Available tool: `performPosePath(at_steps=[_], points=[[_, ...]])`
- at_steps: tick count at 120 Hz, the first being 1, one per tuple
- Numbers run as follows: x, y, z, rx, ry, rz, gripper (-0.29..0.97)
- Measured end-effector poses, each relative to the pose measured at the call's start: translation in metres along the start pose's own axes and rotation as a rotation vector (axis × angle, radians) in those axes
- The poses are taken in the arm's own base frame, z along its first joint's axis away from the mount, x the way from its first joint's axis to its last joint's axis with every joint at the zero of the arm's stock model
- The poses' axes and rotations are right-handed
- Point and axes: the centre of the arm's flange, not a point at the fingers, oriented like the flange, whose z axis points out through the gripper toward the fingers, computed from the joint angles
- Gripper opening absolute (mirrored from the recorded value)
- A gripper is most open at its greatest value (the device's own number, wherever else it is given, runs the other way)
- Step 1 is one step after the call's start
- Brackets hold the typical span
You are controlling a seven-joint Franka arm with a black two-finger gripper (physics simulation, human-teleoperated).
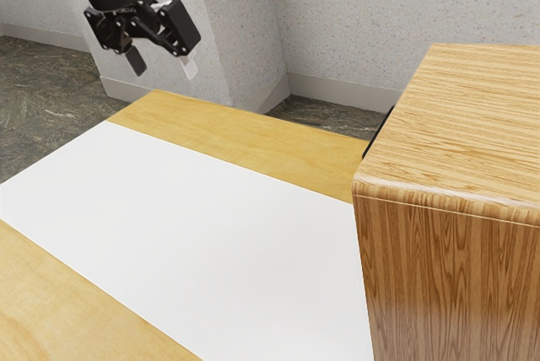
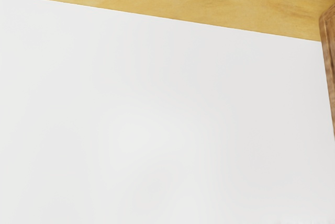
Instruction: Pull the drawer handle with one arm to open the drawer
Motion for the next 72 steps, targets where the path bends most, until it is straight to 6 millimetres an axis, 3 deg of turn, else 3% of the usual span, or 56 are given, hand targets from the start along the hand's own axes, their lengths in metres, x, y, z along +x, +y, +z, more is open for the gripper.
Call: performPosePath(at_steps=[18, 24, 34, 46, 57, 72], points=[[0.012, 0.002, 0.011, -0.101, 0.002, -0.031, 0.68], [0.024, 0.004, 0.022, -0.162, 0.002, -0.038, 0.68], [0.053, 0.004, 0.059, -0.267, -0.023, -0.057, 0.68], [0.077, 0.008, 0.071, -0.381, 0.008, -0.076, 0.68], [0.110, 0.019, 0.095, -0.467, 0.024, -0.068, 0.68], [0.121, 0.042, 0.110, -0.511, 0.025, -0.060, 0.68]])
